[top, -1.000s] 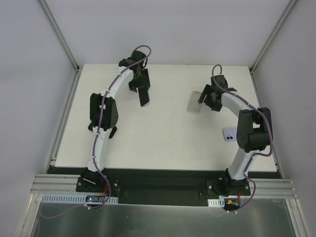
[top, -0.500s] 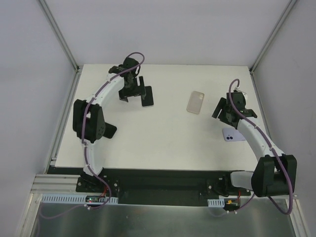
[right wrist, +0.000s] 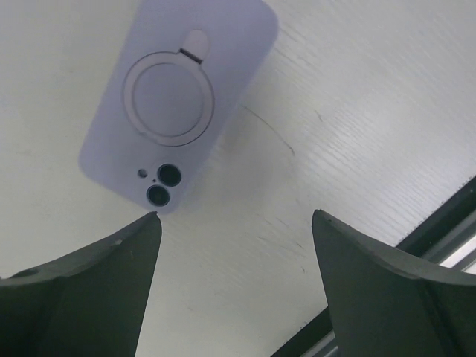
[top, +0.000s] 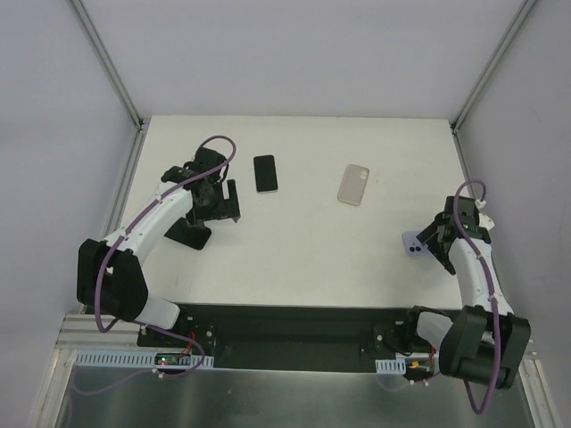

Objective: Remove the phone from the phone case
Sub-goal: Pick up the phone at the center of the board.

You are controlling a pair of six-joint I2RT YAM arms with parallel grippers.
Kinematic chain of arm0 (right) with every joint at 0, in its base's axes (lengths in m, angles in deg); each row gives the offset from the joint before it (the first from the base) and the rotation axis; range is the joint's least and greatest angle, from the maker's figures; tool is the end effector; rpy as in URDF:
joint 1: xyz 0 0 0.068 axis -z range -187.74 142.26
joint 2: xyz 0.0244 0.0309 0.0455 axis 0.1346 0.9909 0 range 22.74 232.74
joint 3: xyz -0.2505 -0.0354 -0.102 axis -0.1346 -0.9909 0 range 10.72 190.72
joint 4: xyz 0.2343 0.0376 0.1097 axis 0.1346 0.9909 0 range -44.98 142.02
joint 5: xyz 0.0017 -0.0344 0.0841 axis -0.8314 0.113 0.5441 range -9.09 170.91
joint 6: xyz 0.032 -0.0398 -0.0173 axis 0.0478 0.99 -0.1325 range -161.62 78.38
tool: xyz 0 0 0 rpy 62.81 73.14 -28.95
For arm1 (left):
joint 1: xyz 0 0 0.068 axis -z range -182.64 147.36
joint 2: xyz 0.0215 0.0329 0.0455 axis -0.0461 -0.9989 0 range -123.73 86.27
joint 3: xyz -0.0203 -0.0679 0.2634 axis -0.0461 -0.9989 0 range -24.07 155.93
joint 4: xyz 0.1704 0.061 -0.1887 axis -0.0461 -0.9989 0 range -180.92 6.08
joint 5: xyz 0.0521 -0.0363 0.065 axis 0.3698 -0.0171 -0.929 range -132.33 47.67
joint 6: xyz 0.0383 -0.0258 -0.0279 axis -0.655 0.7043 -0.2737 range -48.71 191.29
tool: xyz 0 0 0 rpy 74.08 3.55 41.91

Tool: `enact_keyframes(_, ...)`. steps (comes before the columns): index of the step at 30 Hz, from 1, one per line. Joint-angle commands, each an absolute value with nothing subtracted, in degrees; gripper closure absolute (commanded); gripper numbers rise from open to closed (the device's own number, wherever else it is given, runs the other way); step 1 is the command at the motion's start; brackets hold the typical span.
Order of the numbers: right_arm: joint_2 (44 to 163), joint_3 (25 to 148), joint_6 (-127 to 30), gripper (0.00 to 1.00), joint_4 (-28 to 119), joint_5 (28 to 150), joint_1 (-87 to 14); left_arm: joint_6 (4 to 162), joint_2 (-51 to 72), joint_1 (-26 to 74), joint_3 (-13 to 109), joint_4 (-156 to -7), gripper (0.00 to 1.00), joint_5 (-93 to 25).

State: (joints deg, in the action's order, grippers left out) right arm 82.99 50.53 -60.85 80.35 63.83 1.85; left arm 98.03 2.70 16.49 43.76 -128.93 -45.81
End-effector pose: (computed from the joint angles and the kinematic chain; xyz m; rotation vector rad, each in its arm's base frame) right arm 0.1958 -0.0436 0.2240 0.7359 2.3987 -0.3104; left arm 0.2804 -0.0950 0.2716 -0.1962 2.6343 -0.1946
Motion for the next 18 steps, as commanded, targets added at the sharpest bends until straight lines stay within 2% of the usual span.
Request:
enact_keyframes(1, 90.38, 56.32, -68.16, 0.15, 85.01, 64.56, 5.36, 99.94, 6.63, 16.69, 42.02, -128.22, 0.09, -44.17)
enact_keyframes(10, 113.07, 72.31, -73.34, 0.13, 82.37, 74.31, 9.84, 99.85, 7.86, 16.78, 41.76, -127.25, 0.08, -40.67)
enact_keyframes(13, 121.95, 79.15, -75.02, 0.13, 87.63, 72.92, 9.93, 99.33, 8.04, 16.78, 41.32, -126.90, 0.08, -40.48)
enact_keyframes(18, 125.39, 82.52, -78.01, 0.12, 92.39, 68.79, 7.56, 98.62, 8.66, 16.78, 40.53, -126.81, 0.08, -40.13)
